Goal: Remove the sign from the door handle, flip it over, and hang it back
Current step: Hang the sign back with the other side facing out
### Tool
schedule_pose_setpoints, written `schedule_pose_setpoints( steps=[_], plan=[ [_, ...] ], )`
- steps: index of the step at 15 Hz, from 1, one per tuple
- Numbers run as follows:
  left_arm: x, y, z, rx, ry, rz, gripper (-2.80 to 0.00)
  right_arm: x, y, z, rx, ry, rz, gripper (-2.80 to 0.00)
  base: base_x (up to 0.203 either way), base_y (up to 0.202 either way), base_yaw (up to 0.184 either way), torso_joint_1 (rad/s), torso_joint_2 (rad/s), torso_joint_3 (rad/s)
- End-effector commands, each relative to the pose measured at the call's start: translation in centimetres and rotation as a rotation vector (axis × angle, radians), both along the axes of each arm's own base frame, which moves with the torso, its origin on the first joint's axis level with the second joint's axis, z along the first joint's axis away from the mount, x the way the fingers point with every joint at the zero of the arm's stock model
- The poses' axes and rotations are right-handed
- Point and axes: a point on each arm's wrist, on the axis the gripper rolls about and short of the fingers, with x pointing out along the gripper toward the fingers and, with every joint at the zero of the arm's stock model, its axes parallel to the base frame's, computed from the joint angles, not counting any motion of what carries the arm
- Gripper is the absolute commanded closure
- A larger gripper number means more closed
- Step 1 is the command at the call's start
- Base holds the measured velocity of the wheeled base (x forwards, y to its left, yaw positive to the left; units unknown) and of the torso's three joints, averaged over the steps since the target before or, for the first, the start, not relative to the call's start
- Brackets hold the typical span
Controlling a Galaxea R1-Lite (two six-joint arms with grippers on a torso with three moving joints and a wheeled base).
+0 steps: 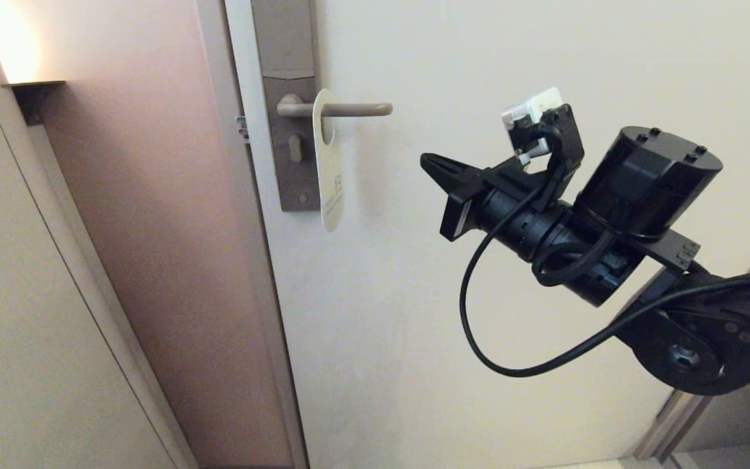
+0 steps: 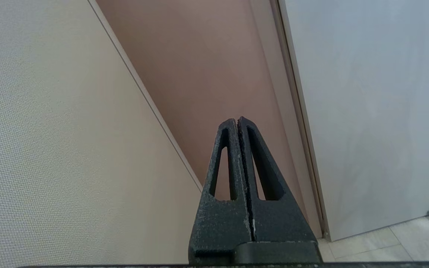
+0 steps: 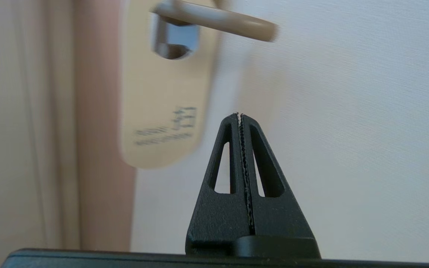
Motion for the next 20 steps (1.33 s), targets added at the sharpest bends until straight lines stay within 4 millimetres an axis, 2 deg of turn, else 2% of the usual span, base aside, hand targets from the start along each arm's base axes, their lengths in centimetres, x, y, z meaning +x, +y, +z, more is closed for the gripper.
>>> schedule_pose_setpoints(
  steps=[1,5,12,17,20],
  plan=[
    [0.0,0.0,0.0,0.002,0.001,-0.001,0.00,0.2,-0.5,0.1,-0.004,0.003,-0.018,0.00,0.000,0.000,0.000,0.000,0.00,0.000],
    [0.0,0.0,0.0,0.002,0.001,0.000,0.00,0.2,-1.2,0.0,-0.059,0.093,-0.074,0.00,0.000,0.000,0.000,0.000,0.00,0.000],
    [0.0,0.0,0.0,0.003,0.001,0.000,0.00,1.6,-0.1,-0.1,-0.076,0.109,-0.089,0.00,0.000,0.000,0.000,0.000,0.00,0.000],
    [0.0,0.0,0.0,0.003,0.001,0.001,0.00,0.2,1.8,-0.1,-0.074,0.133,-0.166,0.00,0.000,0.000,0.000,0.000,0.00,0.000],
    [0.0,0.0,0.0,0.002,0.001,-0.001,0.00,-0.1,1.9,-0.3,-0.074,0.148,-0.237,0.00,0.000,0.000,0.000,0.000,0.00,0.000]
  ],
)
